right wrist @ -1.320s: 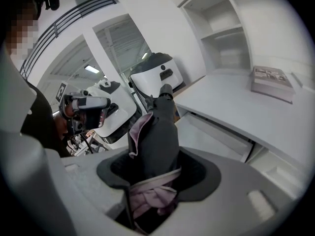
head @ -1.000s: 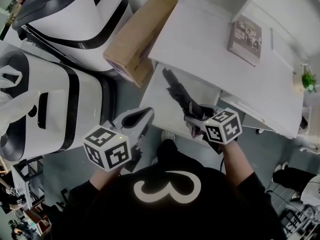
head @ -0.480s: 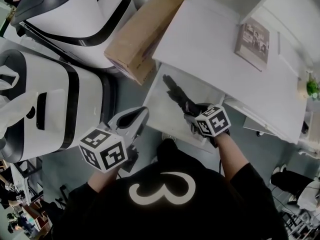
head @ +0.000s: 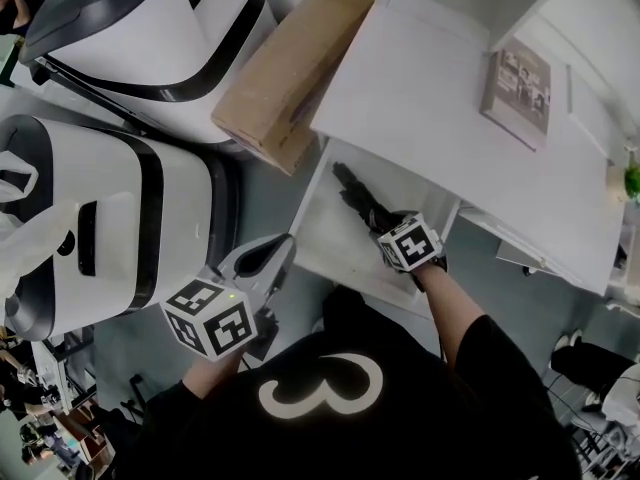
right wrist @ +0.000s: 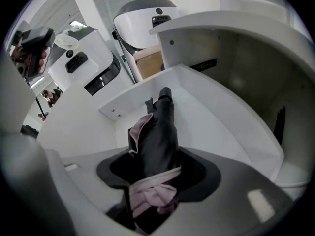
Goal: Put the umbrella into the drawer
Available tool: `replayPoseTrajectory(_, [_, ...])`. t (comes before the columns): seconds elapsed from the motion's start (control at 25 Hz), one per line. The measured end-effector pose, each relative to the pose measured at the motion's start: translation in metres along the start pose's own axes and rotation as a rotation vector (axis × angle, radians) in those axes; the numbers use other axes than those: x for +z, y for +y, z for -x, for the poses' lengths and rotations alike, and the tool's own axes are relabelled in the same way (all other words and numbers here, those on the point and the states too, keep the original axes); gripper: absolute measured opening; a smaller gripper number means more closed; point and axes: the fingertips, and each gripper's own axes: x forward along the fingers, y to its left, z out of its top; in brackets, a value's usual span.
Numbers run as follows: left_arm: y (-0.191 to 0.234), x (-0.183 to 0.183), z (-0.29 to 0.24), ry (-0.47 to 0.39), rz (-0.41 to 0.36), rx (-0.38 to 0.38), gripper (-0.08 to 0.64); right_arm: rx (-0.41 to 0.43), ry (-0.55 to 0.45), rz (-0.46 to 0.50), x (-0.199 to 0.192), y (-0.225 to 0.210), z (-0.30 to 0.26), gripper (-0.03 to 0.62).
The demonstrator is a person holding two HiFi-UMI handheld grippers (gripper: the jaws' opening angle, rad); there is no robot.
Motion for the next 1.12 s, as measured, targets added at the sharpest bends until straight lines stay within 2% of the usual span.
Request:
replayPoseTrajectory(0.2, [0.01,-0.006,-0.006,0.022,0.016,0.015,0.009,-0.006,0.004,0.002,-0.007,0.0,-0.021,0.239])
replayPoseTrajectory(0.56, [0.011,-0.008,-0.015,0.032,0.025,0.019,0.009,-0.035,0.086,0.048,-0.027,-0.01,-0.041,0.25])
replayPoseTrajectory(0.76, [0.01,-0.009,-0.015,0.04,0.023,0.019,0.009,0.021,0.135,-0.013,-0.035,-0.006,-0.045,0.282])
replayPoseTrajectory(1.0, [-0.003,-0.009,-0.014,0.04,0.006,-0.006,0.009,0.014,0.057,-0.056,-0.021,-0.011,-0.025,0.305])
replayPoseTrajectory(1.12, [-0.012,-0.011,-0.011,0.034,-0.01,-0.025,0.009,0.013,-0.021,-0.107,-0.015,-0.01,-0.002,0.305])
